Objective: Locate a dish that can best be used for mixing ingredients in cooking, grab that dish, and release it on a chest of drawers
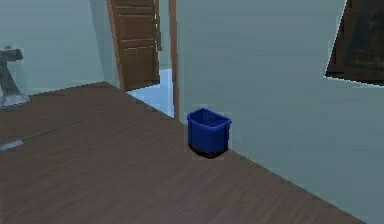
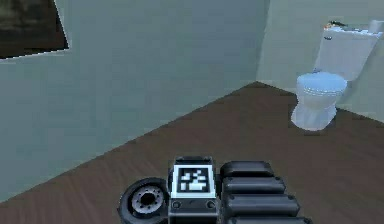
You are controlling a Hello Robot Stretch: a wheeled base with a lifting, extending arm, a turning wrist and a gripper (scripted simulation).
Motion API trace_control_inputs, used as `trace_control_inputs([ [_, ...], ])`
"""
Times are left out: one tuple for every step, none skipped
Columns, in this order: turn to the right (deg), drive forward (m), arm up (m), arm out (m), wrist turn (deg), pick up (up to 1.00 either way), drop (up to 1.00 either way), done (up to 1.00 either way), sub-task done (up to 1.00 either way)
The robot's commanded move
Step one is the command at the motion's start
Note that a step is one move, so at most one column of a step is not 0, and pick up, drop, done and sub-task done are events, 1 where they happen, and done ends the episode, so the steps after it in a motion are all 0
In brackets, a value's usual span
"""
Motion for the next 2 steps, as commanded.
trace_control_inputs([
  [-12.0,0.00,0.00,0.00,0.0,0.00,0.00,0.00,0.00],
  [0.0,1.00,0.00,0.00,0.0,0.00,0.00,0.00,0.00],
])
